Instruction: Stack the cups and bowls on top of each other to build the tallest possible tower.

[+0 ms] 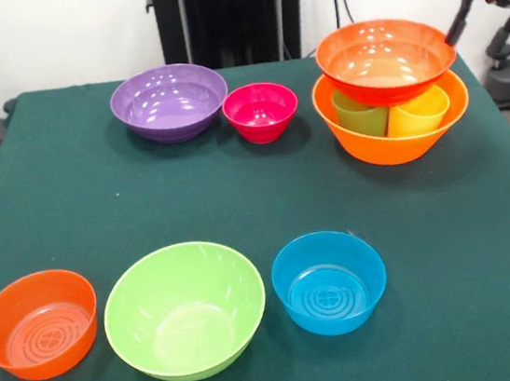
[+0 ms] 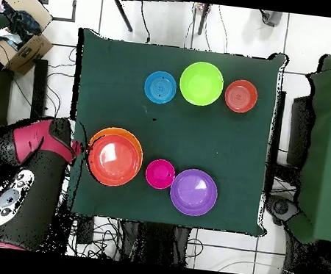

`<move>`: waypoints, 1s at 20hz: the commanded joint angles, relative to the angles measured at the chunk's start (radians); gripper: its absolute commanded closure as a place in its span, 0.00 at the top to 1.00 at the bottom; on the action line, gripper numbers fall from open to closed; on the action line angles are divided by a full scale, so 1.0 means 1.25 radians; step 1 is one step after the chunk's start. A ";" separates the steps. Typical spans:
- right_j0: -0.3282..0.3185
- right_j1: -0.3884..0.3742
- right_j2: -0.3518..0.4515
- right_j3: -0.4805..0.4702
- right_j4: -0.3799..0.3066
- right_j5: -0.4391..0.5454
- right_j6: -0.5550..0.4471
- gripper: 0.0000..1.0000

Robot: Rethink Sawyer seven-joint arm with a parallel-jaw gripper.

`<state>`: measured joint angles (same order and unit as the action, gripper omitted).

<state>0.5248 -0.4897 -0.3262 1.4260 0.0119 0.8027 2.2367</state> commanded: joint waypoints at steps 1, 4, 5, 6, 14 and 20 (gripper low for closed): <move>-0.056 0.059 0.127 -0.049 0.003 -0.138 0.031 1.00; -0.081 0.066 0.156 -0.024 -0.006 -0.198 0.011 1.00; -0.087 0.064 0.161 -0.014 -0.012 -0.210 0.003 1.00; -0.099 0.063 0.172 -0.007 -0.016 -0.222 -0.007 1.00; -0.177 0.054 0.228 0.004 -0.079 -0.334 -0.077 1.00; -0.214 0.055 0.258 -0.024 -0.091 -0.289 -0.096 1.00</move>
<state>0.2913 -0.4683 -0.1538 1.4099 -0.0161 0.4378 2.2367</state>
